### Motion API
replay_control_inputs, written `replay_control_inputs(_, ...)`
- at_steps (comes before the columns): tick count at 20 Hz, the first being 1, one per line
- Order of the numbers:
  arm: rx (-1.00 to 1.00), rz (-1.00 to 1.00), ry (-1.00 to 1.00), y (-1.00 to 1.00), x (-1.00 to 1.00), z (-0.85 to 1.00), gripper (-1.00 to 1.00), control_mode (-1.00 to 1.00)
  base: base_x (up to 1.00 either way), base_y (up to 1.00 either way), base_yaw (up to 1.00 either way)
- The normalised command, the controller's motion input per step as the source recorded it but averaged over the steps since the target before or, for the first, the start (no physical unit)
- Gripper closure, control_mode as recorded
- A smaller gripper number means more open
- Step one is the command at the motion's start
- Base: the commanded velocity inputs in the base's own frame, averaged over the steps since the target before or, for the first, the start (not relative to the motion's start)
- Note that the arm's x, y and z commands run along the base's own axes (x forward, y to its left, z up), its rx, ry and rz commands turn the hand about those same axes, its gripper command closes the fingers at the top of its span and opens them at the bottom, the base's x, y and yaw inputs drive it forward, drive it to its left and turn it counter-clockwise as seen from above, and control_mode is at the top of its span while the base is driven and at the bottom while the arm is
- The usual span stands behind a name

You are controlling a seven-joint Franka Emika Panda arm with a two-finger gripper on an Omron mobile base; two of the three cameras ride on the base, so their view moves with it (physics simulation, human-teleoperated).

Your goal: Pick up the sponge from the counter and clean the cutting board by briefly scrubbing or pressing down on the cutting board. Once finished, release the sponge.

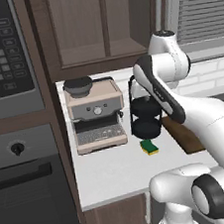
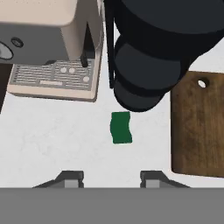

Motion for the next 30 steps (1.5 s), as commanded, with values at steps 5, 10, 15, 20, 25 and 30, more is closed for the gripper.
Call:
replay_control_inputs(5, 0.00, 0.00, 0.00, 0.00, -0.34, 0.00, -1.00, -1.00, 0.00, 0.00, 0.00)
replay_control_inputs(10, -0.03, 0.00, 0.00, 0.00, -0.84, -0.08, -1.00, -1.00, 0.00, 0.00, 0.00)
replay_control_inputs(15, -0.05, 0.00, 0.04, 0.00, -0.64, -0.51, -1.00, -1.00, 0.00, 0.00, 0.00)
replay_control_inputs(20, -0.01, 0.03, 0.09, -0.06, -0.06, -0.81, -1.00, -1.00, 0.00, 0.00, 0.00)
replay_control_inputs(25, 0.00, 0.06, 0.01, -0.12, 0.18, -0.90, -1.00, -1.00, 0.00, 0.00, 0.00)
replay_control_inputs(30, 0.00, 0.01, -0.02, -0.02, 0.45, -0.74, -1.00, -1.00, 0.00, 0.00, 0.00)
